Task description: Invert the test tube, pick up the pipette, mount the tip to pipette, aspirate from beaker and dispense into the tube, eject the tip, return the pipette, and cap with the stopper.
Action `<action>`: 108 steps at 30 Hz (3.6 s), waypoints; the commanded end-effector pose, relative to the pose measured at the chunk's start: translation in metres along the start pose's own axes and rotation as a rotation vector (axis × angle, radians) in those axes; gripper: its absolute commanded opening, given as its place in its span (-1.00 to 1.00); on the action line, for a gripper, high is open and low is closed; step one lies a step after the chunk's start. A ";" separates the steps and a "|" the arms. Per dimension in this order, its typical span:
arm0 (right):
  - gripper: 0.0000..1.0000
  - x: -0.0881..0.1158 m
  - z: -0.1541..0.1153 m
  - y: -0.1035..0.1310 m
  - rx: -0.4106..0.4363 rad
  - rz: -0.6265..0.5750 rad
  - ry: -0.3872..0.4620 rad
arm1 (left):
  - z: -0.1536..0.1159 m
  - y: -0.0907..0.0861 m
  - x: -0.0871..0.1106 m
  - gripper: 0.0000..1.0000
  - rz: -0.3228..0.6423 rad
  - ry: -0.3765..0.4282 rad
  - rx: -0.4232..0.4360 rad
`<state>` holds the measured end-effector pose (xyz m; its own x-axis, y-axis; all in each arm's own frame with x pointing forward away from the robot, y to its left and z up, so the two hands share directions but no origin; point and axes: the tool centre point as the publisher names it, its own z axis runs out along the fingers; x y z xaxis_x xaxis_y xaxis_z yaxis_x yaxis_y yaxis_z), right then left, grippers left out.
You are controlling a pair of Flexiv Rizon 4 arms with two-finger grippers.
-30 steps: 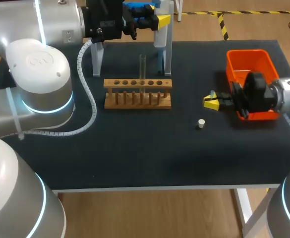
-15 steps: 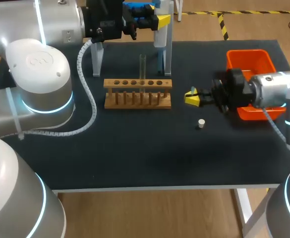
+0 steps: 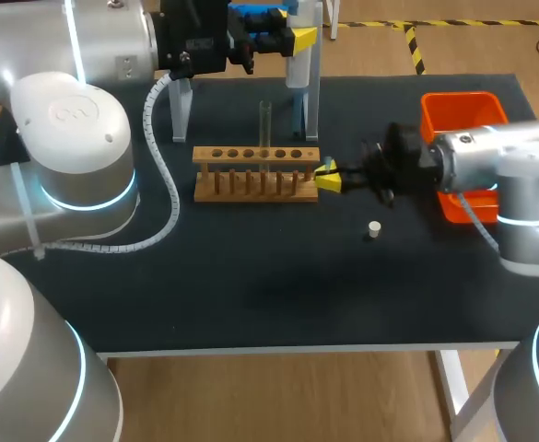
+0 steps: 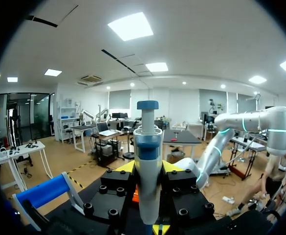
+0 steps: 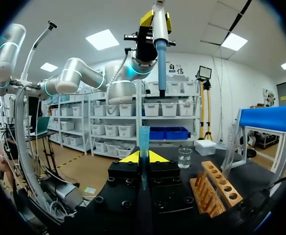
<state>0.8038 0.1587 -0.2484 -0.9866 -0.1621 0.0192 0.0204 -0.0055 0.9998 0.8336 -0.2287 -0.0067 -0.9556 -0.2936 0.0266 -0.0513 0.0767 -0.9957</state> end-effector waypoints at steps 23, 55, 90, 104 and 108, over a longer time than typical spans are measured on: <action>-1.00 -0.017 0.033 -0.002 0.021 0.019 0.022 | -0.001 0.001 -0.001 -1.00 0.000 0.003 0.004; -1.00 -0.027 0.040 0.007 0.008 0.014 0.022 | -0.001 0.001 -0.001 -1.00 0.000 0.003 0.004; -1.00 -0.029 0.041 0.025 0.009 -0.011 0.032 | -0.001 0.001 -0.001 -1.00 0.000 0.003 0.004; -1.00 -0.026 0.040 0.030 0.006 -0.020 0.036 | -0.001 0.001 -0.001 -1.00 0.000 0.003 0.004; -1.00 -0.025 0.040 0.032 0.005 -0.021 0.038 | -0.001 0.001 -0.001 -1.00 0.000 0.003 0.004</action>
<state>0.8240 0.2040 -0.2188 -0.9800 -0.1990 -0.0024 -0.0007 -0.0087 1.0000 0.8336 -0.2287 -0.0067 -0.9556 -0.2936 0.0266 -0.0513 0.0768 -0.9957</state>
